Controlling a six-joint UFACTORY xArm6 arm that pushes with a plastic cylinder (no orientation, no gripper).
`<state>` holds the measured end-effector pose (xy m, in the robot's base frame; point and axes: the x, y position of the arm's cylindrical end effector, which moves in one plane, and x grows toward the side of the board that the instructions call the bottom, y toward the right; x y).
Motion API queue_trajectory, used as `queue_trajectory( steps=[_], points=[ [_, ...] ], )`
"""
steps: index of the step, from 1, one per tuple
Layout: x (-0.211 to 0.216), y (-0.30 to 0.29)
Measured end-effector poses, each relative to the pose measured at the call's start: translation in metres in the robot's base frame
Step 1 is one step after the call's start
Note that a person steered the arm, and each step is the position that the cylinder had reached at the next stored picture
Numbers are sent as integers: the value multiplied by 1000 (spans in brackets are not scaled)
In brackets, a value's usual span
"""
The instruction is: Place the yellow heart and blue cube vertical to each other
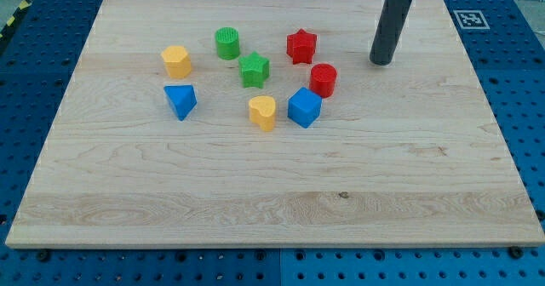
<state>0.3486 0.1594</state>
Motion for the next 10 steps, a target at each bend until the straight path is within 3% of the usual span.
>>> queue_trajectory(
  steps=[8, 9, 10],
  points=[
    [-3, 5],
    [5, 7],
    [57, -3]
  ],
)
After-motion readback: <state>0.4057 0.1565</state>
